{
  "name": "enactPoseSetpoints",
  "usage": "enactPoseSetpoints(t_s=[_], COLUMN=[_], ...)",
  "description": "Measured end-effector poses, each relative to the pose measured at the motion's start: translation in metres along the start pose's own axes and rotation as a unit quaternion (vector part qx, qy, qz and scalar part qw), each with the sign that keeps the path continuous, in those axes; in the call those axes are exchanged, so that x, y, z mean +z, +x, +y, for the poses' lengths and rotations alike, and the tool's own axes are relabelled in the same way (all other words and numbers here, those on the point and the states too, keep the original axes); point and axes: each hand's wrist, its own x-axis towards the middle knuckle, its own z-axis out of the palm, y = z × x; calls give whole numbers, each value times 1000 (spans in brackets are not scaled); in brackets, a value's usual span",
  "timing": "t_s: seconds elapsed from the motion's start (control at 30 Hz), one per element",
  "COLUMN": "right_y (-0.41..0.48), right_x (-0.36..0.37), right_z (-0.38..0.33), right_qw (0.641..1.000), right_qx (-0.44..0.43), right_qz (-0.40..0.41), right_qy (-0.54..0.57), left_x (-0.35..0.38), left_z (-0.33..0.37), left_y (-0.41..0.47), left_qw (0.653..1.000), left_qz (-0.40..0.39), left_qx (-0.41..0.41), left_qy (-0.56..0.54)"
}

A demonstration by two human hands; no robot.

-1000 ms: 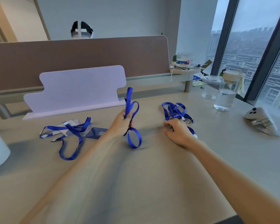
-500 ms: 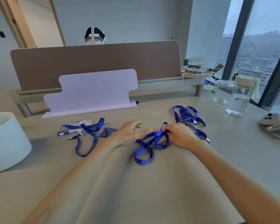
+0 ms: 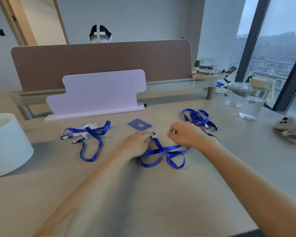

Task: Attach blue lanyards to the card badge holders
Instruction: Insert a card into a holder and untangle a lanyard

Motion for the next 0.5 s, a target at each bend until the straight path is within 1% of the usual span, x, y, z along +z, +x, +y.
enactPoseSetpoints(t_s=[0.07,0.2,0.3,0.4,0.5], right_y=[8,31,44,48,37], right_x=[20,34,27,13,-1], right_z=[-6,-6,10,22,23], right_qw=[999,1000,996,981,953], right_qx=[6,21,56,86,108], right_qz=[-9,1,-48,-106,-145], right_qy=[32,21,39,137,241], left_x=[1,-4,-5,-5,-1], left_z=[-4,-12,-18,-11,-6], left_y=[17,54,74,92,106], left_qw=[1000,998,998,997,997], left_qz=[-4,-24,-35,-38,-36], left_qx=[15,46,57,65,56], left_qy=[-6,-21,1,20,31])
